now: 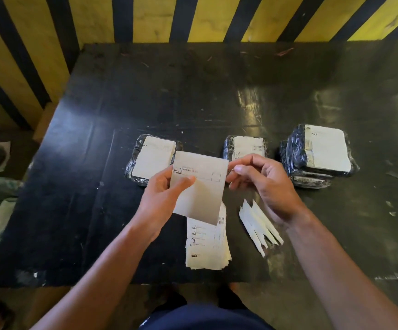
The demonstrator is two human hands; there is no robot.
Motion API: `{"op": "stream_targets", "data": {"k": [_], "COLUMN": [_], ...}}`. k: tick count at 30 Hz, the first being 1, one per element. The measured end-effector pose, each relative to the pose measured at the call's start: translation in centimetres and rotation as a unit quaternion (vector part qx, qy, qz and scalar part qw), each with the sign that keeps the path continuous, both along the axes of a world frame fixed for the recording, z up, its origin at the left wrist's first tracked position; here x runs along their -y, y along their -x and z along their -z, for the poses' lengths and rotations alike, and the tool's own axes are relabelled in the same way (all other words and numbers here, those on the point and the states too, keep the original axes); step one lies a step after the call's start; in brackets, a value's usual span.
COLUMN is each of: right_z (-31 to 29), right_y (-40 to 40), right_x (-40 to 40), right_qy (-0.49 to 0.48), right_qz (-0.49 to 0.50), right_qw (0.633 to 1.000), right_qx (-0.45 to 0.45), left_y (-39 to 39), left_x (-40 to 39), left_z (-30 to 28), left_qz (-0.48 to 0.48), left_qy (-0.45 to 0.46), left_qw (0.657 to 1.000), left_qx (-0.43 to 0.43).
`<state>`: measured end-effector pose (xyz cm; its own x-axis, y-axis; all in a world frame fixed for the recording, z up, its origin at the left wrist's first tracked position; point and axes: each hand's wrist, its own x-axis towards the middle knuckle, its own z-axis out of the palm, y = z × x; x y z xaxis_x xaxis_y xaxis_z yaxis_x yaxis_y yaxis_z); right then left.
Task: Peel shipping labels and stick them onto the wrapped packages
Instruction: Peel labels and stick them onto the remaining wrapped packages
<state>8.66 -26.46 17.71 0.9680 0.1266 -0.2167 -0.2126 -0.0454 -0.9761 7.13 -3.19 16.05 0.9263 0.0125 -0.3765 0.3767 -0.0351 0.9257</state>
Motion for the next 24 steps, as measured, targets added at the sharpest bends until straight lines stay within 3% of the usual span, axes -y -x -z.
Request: {"op": "stream_targets", "data": {"k": [11,24], "right_z": [-3.9,-4.2], "right_y": [-1.8,-1.7], "right_x": [-0.2,-0.1], "right_qy": [0.007,-0.003], "right_qz": [-0.075,-0.081], "right_qw": [0.997,0.997], "right_qx": [-0.008,0.001], "left_y": [0.4,0.4], "left_x": [-0.2,-0.2], "left_z": [-3.0,-3.2], "left_qz": [0.011,0.021], "left_qy": [-0.006,-0.001], "left_qw": [1.0,1.0], "left_qx": [0.029,0.016]}}
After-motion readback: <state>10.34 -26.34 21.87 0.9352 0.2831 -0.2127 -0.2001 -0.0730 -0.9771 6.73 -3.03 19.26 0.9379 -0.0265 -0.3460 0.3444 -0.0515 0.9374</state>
